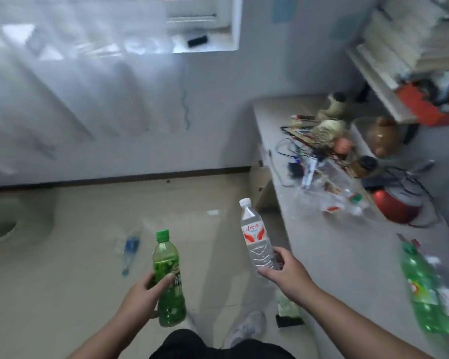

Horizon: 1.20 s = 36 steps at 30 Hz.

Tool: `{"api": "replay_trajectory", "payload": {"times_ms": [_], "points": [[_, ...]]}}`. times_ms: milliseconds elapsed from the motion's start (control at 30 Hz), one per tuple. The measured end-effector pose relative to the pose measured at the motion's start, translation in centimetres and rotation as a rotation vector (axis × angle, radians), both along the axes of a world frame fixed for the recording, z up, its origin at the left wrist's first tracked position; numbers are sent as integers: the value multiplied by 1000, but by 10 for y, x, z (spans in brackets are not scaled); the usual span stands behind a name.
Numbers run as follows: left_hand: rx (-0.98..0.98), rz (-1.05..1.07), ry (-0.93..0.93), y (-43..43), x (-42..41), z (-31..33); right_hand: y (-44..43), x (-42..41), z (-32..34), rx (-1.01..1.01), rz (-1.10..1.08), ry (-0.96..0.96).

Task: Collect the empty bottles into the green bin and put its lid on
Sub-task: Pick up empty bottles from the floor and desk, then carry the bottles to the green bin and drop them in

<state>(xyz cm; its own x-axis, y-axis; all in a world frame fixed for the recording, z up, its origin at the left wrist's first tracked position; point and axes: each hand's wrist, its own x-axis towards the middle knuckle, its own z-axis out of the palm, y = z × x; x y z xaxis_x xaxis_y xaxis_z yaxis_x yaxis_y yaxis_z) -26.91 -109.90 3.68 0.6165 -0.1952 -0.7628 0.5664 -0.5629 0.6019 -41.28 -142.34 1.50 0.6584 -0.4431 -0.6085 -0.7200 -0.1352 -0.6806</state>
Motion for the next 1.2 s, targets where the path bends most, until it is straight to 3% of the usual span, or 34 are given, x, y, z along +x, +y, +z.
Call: {"api": "replay_trajectory", "payload": {"times_ms": [200,333,567,800,1033,1200], "points": [[33,380,131,143,2,-25,79,78,-11,-57,206,97],[46,514,170,224,0,-35,124,113,-21,-103,366,192],[53,638,132,279,-2,-35,165,172,-32,-180,649,339],[35,904,164,316,-17,-41,218,270,-40,-232,930,398],[116,1191,199,358,-48,-33,347,394,-21,-174,1112,326],[164,1181,221,412,-63,-37,466,455,-6,-126,1193,224]]}}
